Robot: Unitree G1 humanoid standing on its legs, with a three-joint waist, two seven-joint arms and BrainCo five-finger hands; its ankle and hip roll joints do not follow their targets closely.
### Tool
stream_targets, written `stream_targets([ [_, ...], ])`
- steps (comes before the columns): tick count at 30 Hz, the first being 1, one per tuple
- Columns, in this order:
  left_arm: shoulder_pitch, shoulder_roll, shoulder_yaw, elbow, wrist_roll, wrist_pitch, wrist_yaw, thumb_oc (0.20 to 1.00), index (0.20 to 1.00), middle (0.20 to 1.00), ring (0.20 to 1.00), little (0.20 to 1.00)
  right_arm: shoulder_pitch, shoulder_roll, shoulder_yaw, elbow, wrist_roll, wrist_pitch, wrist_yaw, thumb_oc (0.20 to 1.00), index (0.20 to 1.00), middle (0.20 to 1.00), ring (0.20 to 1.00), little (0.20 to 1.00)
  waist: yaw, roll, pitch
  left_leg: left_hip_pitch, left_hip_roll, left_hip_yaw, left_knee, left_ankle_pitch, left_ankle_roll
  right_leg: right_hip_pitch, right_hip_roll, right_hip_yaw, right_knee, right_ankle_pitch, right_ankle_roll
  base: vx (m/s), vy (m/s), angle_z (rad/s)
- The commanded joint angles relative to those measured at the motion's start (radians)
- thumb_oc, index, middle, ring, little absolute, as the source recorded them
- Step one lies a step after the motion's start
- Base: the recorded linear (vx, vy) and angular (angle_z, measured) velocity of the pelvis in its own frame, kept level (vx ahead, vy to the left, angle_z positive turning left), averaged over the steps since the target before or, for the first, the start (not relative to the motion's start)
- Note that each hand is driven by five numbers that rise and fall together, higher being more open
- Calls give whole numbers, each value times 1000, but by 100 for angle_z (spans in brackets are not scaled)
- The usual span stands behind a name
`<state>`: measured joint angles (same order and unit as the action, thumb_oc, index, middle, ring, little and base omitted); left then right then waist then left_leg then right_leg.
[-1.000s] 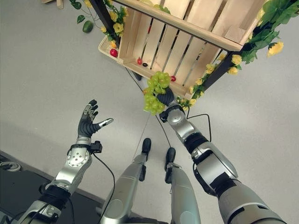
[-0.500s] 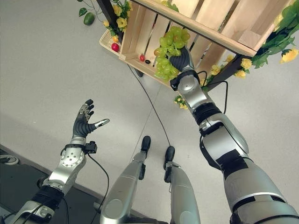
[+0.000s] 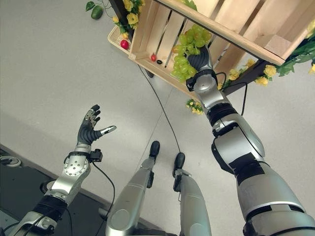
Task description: Pick up the fruits from the basket on one side to the basket on the other side
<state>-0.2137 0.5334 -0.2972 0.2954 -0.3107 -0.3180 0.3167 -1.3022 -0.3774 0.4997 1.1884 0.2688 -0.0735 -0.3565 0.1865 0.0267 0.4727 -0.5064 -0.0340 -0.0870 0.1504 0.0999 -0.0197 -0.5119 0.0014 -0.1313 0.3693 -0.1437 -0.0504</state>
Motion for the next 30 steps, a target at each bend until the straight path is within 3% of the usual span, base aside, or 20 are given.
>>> stream_targets([
  [1, 13, 46, 1, -80, -32, -39, 0, 1000, 1000, 1000, 1000, 1000, -115, -24, -1, -4, 38, -48, -14, 1000, 1000, 1000, 1000, 1000, 17, -18, -15, -4, -23, 35, 58, -56, -2, 35, -79, 45, -73, 128, 135, 0, 0, 0],
  [18, 11, 39, -4, -79, -26, -17, 18, 1000, 1000, 1000, 1000, 1000, -133, 50, -62, 90, 170, -39, -23, 1000, 1000, 1000, 1000, 1000, 14, -24, -14, -7, -22, 35, 55, -57, -2, 26, -71, 53, -73, 128, 131, 0, 0, 0],
  [30, 7, 45, -9, -76, -22, -9, 22, 1000, 1000, 1000, 1000, 1000, -103, 76, -68, 45, 196, -49, -33, 1000, 1000, 1000, 1000, 1000, 4, -28, -12, -4, -21, 36, 60, -57, -1, 30, -72, 59, -77, 136, 133, 0, 0, 0],
])
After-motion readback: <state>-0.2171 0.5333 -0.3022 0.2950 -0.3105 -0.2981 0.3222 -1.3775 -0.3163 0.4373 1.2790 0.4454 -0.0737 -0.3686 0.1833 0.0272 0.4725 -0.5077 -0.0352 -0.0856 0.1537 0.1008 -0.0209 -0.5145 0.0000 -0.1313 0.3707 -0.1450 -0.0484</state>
